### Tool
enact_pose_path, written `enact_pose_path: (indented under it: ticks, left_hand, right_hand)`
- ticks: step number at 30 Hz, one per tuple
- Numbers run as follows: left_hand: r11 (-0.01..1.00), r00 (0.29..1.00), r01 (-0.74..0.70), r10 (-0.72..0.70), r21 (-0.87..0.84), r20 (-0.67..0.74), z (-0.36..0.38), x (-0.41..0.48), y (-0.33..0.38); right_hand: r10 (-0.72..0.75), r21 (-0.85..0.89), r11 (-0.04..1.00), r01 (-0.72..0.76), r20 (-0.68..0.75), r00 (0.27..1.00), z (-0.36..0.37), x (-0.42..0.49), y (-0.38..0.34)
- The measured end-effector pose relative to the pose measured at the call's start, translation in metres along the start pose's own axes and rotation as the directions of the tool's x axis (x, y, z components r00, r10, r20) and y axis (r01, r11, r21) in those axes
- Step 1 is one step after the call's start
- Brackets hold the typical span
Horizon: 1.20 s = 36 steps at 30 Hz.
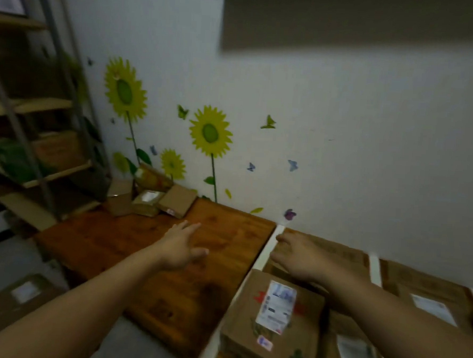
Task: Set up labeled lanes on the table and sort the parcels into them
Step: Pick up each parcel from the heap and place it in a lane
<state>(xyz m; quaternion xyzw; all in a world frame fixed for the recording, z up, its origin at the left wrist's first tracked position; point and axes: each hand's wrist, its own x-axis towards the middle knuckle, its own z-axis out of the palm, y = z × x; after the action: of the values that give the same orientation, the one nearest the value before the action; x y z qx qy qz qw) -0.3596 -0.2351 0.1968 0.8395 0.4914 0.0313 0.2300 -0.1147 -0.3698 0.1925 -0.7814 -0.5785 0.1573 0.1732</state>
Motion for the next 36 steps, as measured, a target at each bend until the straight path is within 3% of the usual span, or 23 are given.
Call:
enact_pose_path:
  ticks: [10,17,27,30,36]
  left_hand:
    - [0.982,0.983,0.169,-0.174,-0.083,-0.058,-0.077,0.117,-0.121]
    - [0.982,0.98,0.175,-0.181,-0.076,-0.08,-0.12,0.196,-0.21]
    - [0.99,0.992,0.015,0.002,-0.137,0.128,-0.162,0.316,-0.339]
    - [0.972,0.988,0.0,0.036,-0.235,0.152,-0.164,0.351,-0.354]
    - [0.969,0.967,-0.065,0.12,-0.237,0.224,-0.133,0.419,-0.35]
  right_hand:
    - [-0.061,0.099,0.994,0.051,0.103,0.993,0.044,0.208,-0.086]
    - [-0.024,0.095,0.995,0.011,0.131,0.991,0.088,0.31,-0.152]
    - [0.153,0.164,0.972,-0.167,0.096,0.984,0.167,0.417,-0.239]
    - [0.22,0.158,0.958,-0.238,0.122,0.968,0.184,0.439,-0.246]
    - [0.348,0.213,0.897,-0.387,0.199,0.916,0.229,0.492,-0.23]
